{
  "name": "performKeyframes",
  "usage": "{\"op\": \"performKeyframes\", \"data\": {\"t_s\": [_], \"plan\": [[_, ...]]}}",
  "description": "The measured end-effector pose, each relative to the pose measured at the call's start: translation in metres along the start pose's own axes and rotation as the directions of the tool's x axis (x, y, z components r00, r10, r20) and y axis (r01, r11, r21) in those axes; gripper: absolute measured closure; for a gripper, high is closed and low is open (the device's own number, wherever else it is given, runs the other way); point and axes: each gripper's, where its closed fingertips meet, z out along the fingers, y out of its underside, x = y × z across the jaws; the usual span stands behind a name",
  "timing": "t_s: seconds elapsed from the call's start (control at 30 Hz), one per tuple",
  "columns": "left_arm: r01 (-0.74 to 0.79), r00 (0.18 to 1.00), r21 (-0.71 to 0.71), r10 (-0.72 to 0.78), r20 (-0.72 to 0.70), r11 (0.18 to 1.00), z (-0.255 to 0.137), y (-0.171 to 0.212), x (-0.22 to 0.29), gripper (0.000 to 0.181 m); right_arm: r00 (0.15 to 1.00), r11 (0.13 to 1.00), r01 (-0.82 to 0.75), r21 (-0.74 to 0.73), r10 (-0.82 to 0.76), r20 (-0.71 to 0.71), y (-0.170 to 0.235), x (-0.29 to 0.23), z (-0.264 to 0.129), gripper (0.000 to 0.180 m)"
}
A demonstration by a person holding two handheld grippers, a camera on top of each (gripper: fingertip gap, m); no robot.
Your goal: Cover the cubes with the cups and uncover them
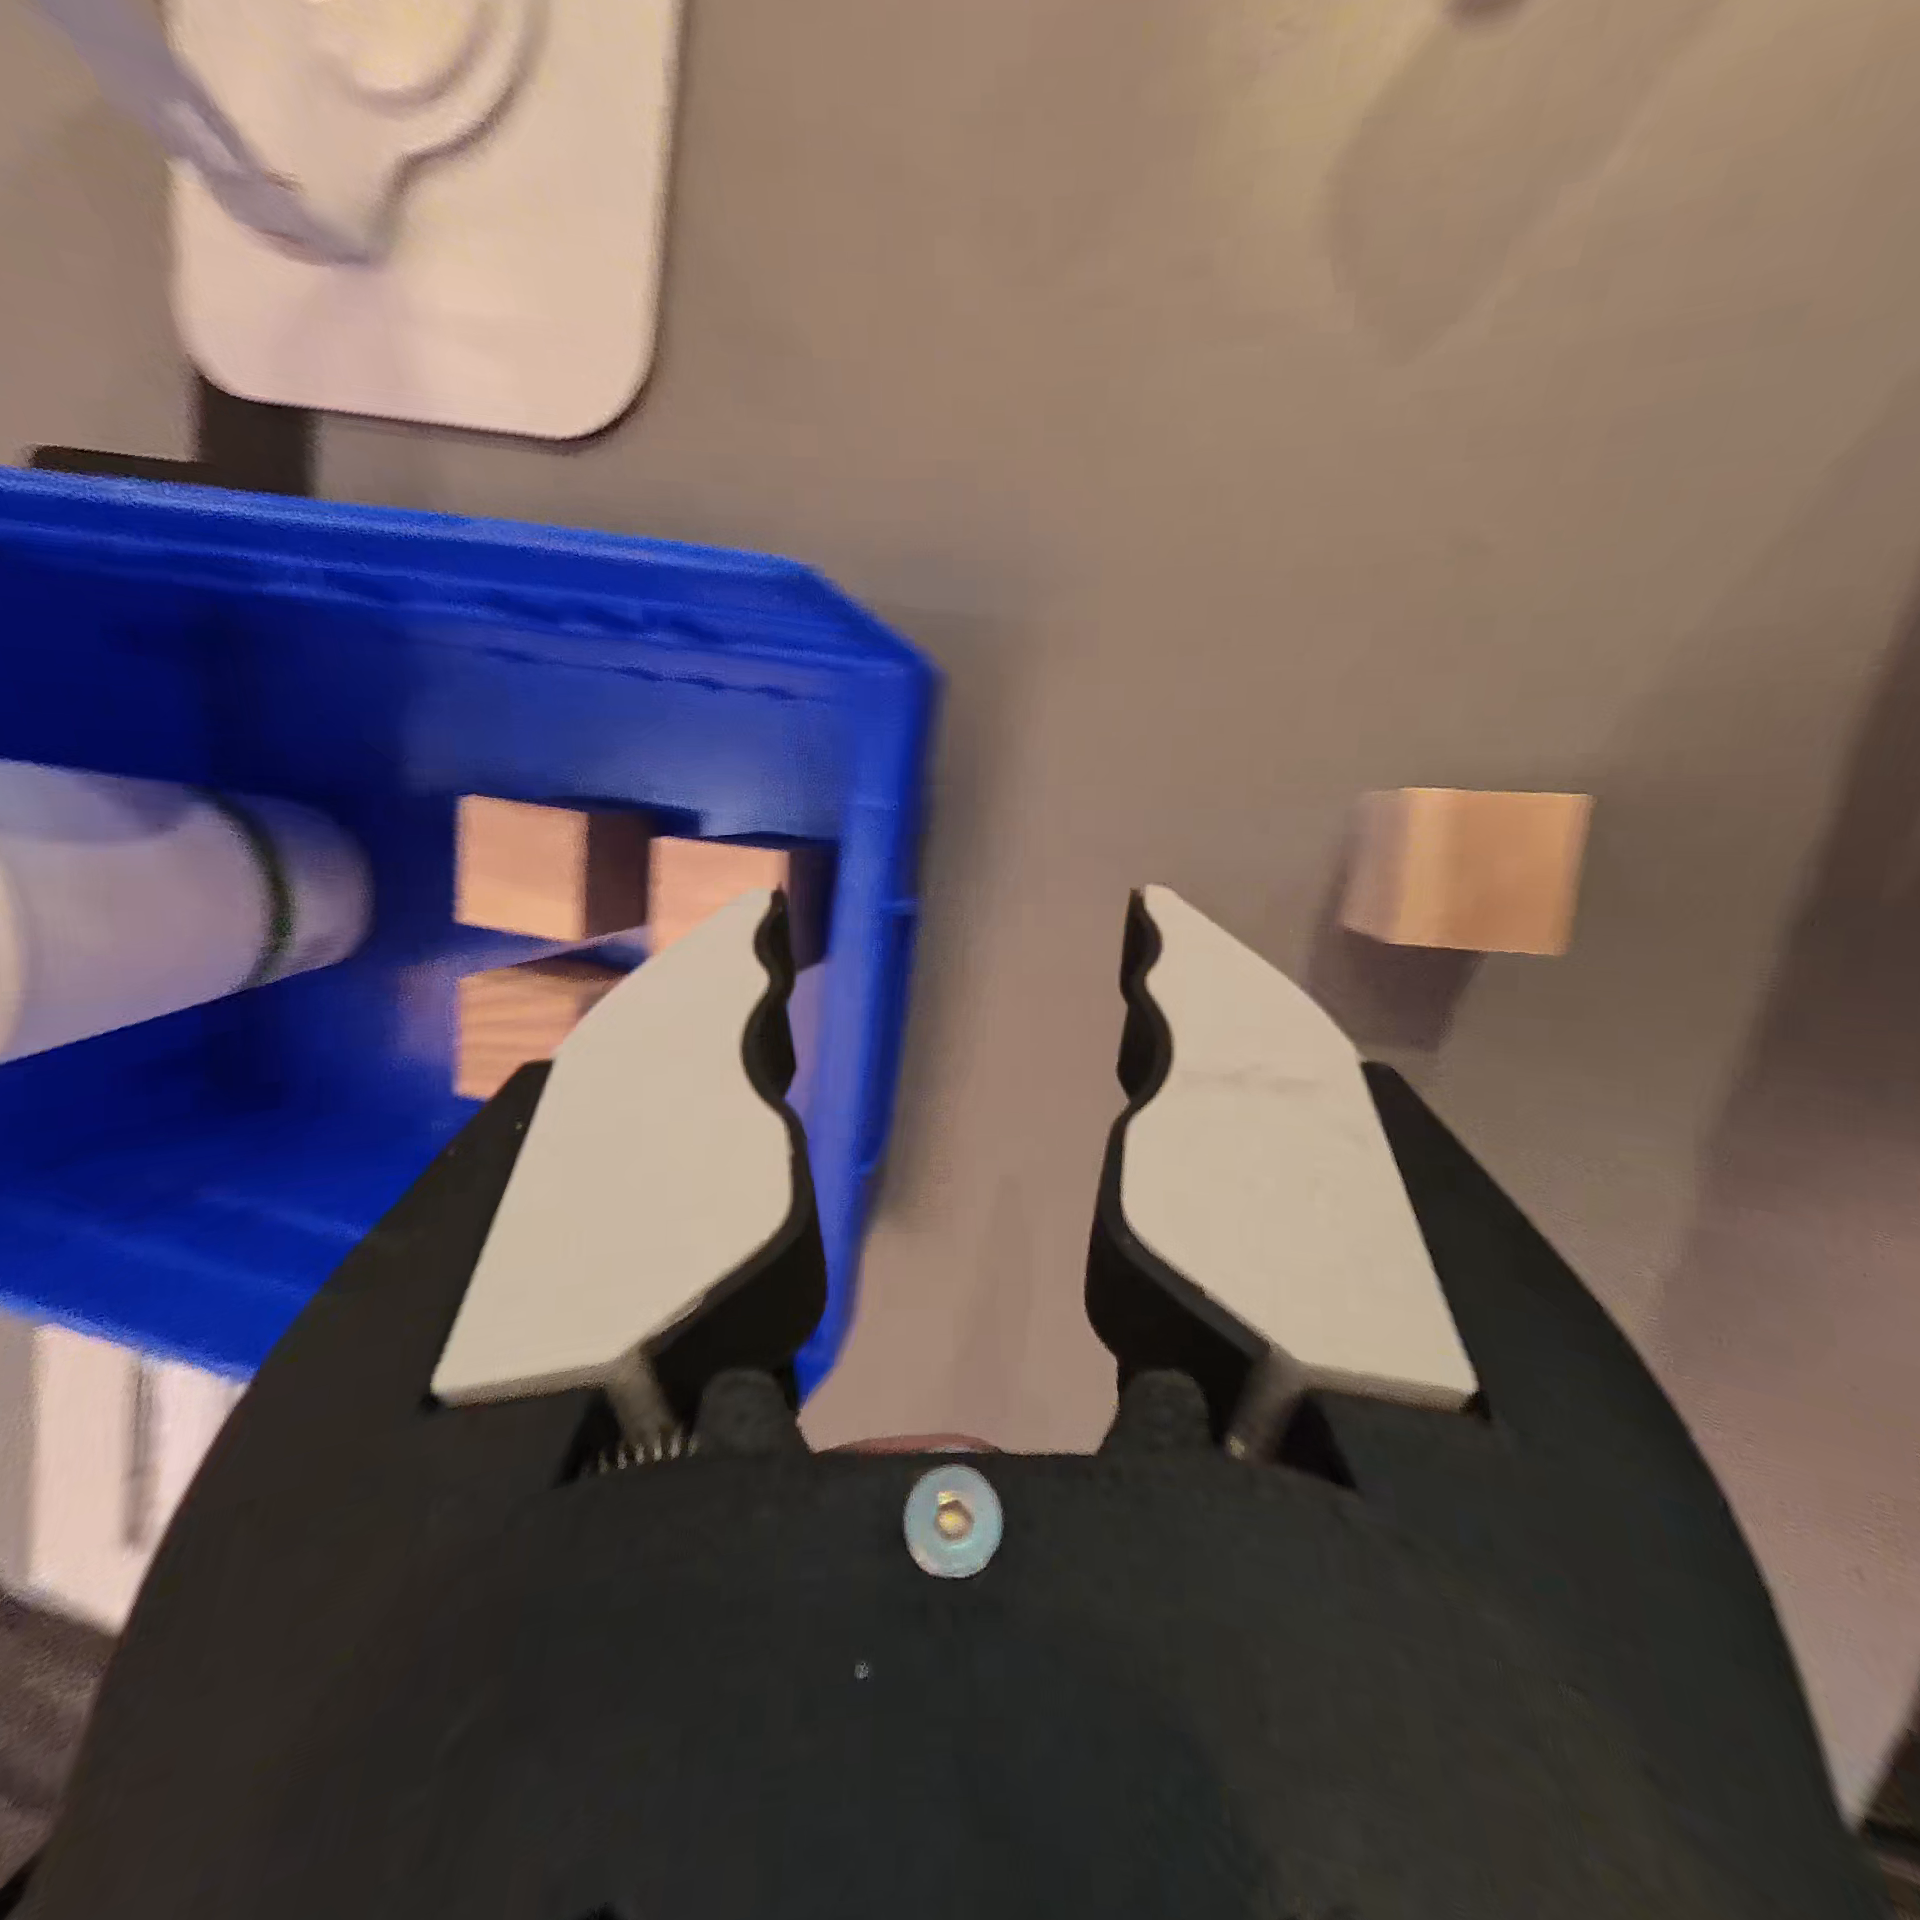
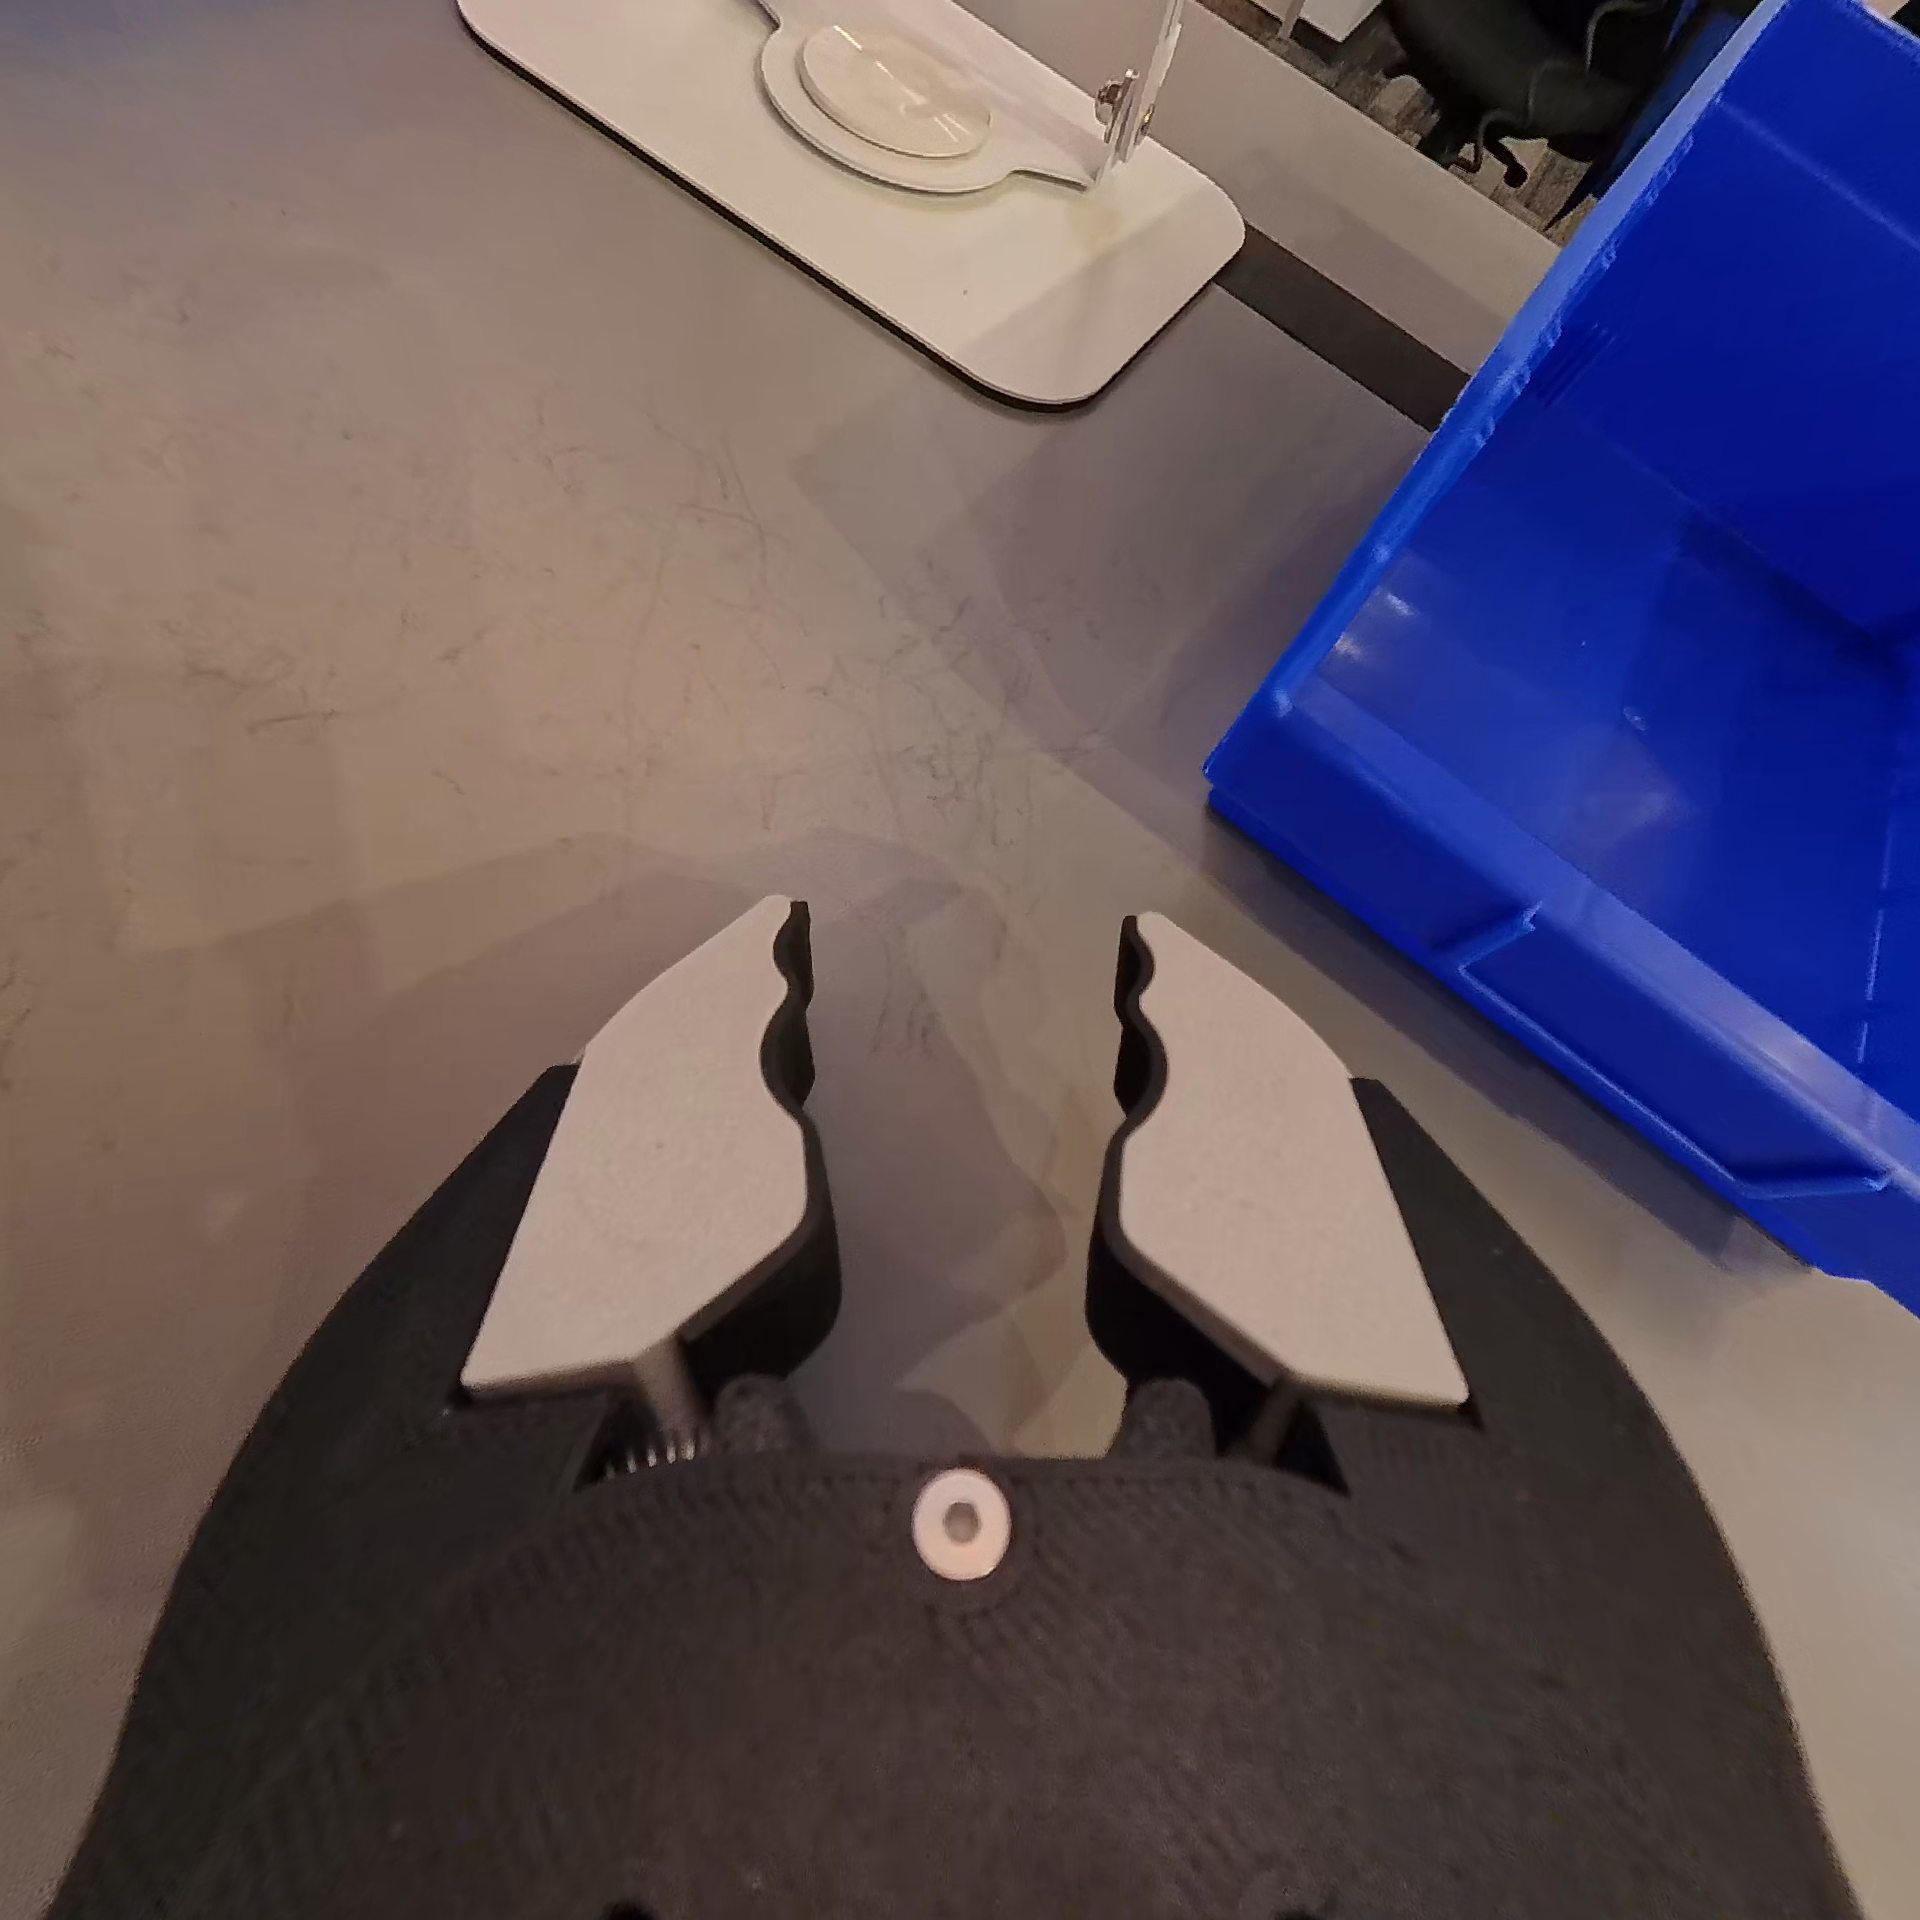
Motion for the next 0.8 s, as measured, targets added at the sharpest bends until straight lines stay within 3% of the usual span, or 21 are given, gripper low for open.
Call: {"op": "performKeyframes", "data": {"t_s": [0.13,0.3,0.6,0.8], "plan": [[-0.001,1.0,-0.025,0.002,0.032,1.0,0.02,0.01,-0.046,0.122,1.0,1.0,-0.002,0.003,0.002,0.0,0.0,0.0,0.0,0.123],[-0.002,1.0,-0.065,0.001,-0.013,0.998,0.045,0.022,-0.068,0.13,1.0,1.0,-0.004,0.008,0.004,0.0,-0.001,0.0,-0.001,0.123],[-0.021,0.991,-0.145,0.001,-0.133,0.989,0.071,0.041,-0.066,0.127,1.0,1.0,-0.006,0.006,0.006,0.001,-0.001,0.0,0.0,0.123],[-0.024,0.983,-0.168,-0.007,-0.185,0.986,0.087,0.047,-0.065,0.137,1.0,1.0,-0.008,0.004,0.008,0.001,-0.001,0.001,0.0,0.124]]}}
